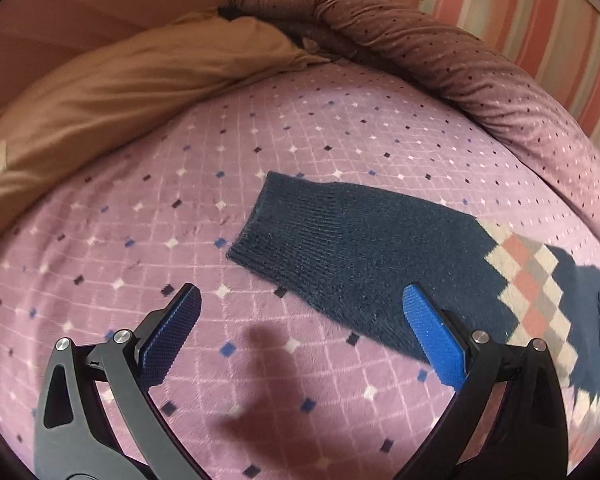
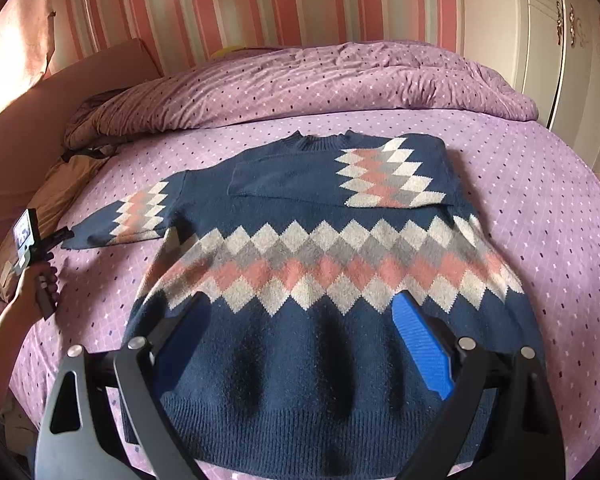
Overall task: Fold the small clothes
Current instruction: 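Close the left gripper on the sleeve cuff, then lift the cuff with the left gripper, fold it over the body, open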
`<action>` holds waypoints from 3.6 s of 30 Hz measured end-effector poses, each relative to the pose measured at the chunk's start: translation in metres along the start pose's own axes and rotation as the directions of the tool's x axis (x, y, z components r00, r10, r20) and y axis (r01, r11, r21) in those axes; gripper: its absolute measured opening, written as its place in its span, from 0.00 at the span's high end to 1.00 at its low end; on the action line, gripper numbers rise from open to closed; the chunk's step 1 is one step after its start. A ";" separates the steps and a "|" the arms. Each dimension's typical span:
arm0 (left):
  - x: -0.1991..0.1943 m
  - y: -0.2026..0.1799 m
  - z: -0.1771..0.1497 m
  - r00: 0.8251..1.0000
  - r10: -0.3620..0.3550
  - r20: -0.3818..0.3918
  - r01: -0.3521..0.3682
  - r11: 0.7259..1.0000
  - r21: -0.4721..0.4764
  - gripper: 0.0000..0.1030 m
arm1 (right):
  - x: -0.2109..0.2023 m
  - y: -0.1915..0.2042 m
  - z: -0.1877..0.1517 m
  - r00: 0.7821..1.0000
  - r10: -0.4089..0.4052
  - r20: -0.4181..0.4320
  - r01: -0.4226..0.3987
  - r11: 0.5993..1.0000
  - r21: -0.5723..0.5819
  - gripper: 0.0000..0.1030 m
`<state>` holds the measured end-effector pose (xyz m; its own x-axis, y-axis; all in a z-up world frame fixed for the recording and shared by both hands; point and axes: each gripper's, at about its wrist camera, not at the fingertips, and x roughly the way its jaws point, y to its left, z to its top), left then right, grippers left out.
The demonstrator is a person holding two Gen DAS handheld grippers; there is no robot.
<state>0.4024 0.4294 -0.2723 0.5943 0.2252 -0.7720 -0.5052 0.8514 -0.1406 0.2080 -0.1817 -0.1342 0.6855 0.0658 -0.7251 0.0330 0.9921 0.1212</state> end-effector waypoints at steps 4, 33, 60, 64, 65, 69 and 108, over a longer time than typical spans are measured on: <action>0.019 0.013 0.001 0.999 -0.019 -0.051 0.014 0.996 -0.082 0.03 | -0.003 -0.002 0.002 1.000 -0.019 -0.003 0.019 1.000 -0.005 0.10; -0.024 -0.046 0.045 0.994 0.071 0.079 -0.079 0.991 0.111 0.95 | -0.021 -0.009 -0.011 1.000 0.004 -0.001 -0.004 1.000 -0.003 0.10; -0.218 -0.324 0.049 0.961 -0.068 0.267 -0.043 0.920 0.390 0.95 | -0.023 -0.077 -0.011 0.992 0.047 0.115 -0.050 0.998 0.027 0.10; -0.234 -0.369 0.025 0.962 -0.084 0.261 -0.037 0.904 0.425 0.95 | -0.034 -0.100 0.002 0.984 0.021 0.175 -0.024 1.000 0.017 0.10; -0.238 -0.378 0.018 0.961 -0.087 0.262 -0.037 0.900 0.434 0.95 | -0.038 -0.105 0.006 0.981 0.017 0.192 -0.019 1.000 0.008 0.10; -0.250 -0.409 -0.012 0.966 -0.107 0.236 -0.012 0.892 0.452 0.95 | -0.051 -0.126 0.021 0.969 0.009 0.245 -0.003 1.000 -0.023 0.10; -0.240 -0.646 -0.230 0.973 -0.202 0.110 0.100 0.803 0.588 0.94 | -0.064 -0.249 0.060 0.917 0.115 0.383 -0.118 0.993 -0.016 0.10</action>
<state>0.4420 -0.2838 -0.1388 0.7496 0.0992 -0.6544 0.0217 0.9845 0.1740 0.1998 -0.4391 -0.0770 0.9105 0.1334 -0.3914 -0.0597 0.9790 0.1949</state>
